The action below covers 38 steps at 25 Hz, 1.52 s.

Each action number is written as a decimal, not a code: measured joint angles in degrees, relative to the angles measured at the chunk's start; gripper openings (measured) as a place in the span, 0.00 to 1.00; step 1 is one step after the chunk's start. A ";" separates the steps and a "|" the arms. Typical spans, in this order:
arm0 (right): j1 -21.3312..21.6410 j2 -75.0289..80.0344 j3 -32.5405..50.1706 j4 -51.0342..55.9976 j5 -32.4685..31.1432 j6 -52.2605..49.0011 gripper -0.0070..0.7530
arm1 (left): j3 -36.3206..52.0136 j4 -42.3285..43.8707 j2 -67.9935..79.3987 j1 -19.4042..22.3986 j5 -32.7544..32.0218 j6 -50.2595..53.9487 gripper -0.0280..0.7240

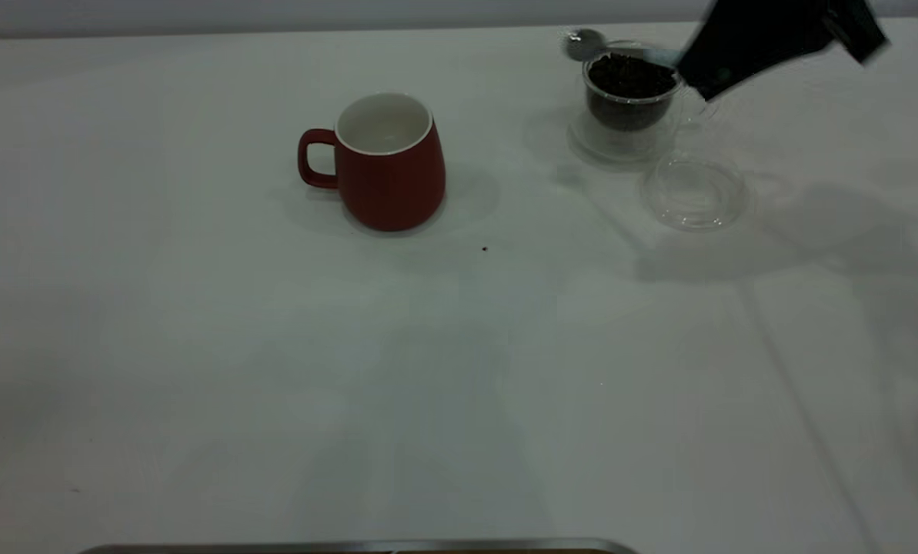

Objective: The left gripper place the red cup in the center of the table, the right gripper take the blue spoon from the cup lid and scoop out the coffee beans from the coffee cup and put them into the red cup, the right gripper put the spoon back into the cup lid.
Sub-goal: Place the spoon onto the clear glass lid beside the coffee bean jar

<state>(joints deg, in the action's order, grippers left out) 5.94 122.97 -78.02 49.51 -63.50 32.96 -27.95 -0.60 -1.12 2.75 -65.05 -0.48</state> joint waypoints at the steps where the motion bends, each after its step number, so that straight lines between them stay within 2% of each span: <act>1: 1.09 -0.26 1.73 1.06 0.54 0.42 0.16 | 0.00 0.00 0.00 0.00 0.00 0.00 0.66; 7: 4.12 -0.41 8.97 4.00 4.20 1.93 0.16 | 0.00 0.00 0.00 0.00 0.00 0.00 0.66; 14: 7.96 0.91 9.75 6.84 6.47 2.23 0.16 | 0.00 0.00 0.00 0.00 0.00 0.12 0.66; 27: 8.23 7.95 9.77 7.87 5.82 -1.36 0.16 | 0.00 0.00 0.00 0.00 0.00 0.12 0.66; 38: 8.23 13.73 9.77 17.32 7.05 1.36 0.16 | 0.00 0.00 0.00 0.00 0.00 -0.02 0.66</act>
<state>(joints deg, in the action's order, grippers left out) 14.17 136.69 -68.25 66.84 -56.45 34.32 -27.95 -0.60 -1.12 2.75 -65.05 -0.49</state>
